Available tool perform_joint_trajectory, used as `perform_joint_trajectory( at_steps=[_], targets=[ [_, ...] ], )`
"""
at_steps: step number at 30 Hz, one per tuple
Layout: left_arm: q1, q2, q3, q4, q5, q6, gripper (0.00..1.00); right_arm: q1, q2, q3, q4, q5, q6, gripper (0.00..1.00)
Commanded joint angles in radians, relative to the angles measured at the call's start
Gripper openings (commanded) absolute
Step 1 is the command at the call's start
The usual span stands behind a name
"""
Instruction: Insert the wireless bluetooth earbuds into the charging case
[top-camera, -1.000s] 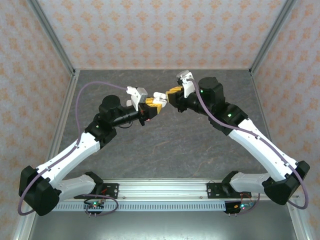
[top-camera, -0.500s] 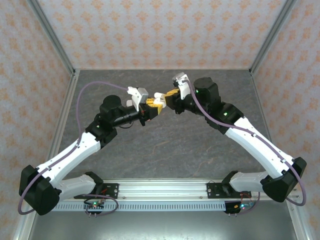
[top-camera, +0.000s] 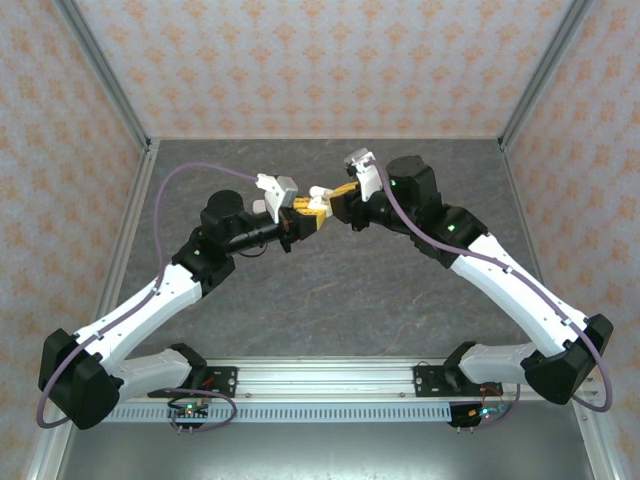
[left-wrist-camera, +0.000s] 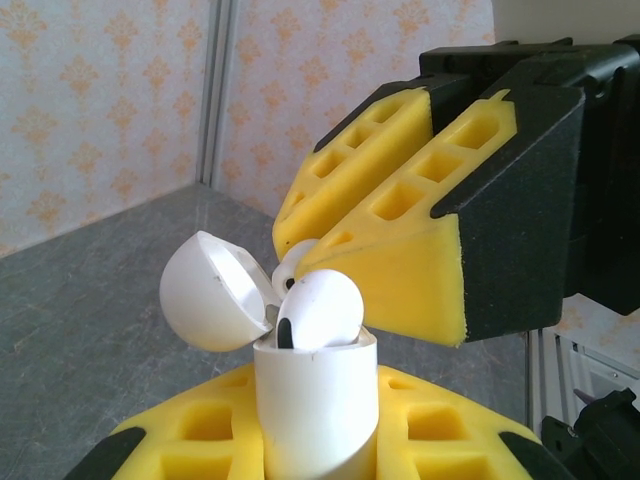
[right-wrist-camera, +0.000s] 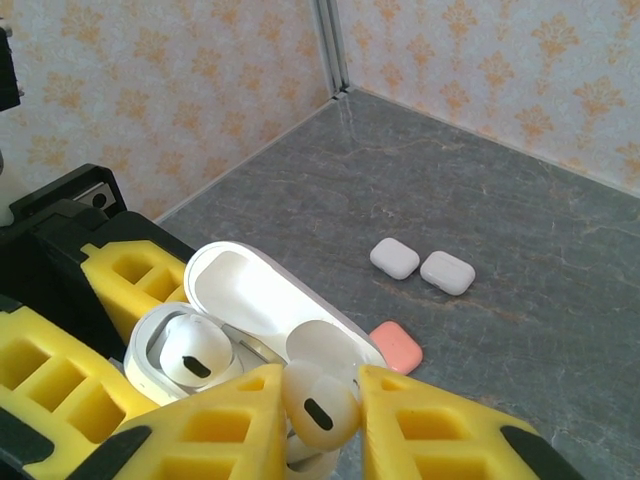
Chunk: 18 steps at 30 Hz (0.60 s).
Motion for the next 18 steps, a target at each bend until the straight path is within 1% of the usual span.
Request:
perform_joint_trajectory(
  at_steps=[1, 6, 12, 15, 18],
  targets=[
    [-0.006, -0.008, 0.021, 0.071, 0.013, 0.000, 0.02, 0.006, 0.017, 0.049, -0.032, -0.052, 0.038, 0.23],
    [-0.006, -0.021, 0.012, 0.072, 0.008, -0.001, 0.02, 0.006, 0.040, 0.093, -0.068, -0.042, 0.054, 0.28],
    [-0.006, -0.028, -0.003, 0.088, 0.007, -0.006, 0.02, 0.001, 0.038, 0.118, -0.066, -0.027, 0.074, 0.36],
    [-0.006, -0.027, -0.005, 0.097, 0.007, -0.011, 0.02, -0.015, 0.038, 0.128, -0.060, -0.045, 0.091, 0.37],
    [-0.006, -0.027, -0.006, 0.101, 0.006, -0.013, 0.02, -0.034, 0.034, 0.136, -0.054, -0.051, 0.110, 0.42]
  ],
)
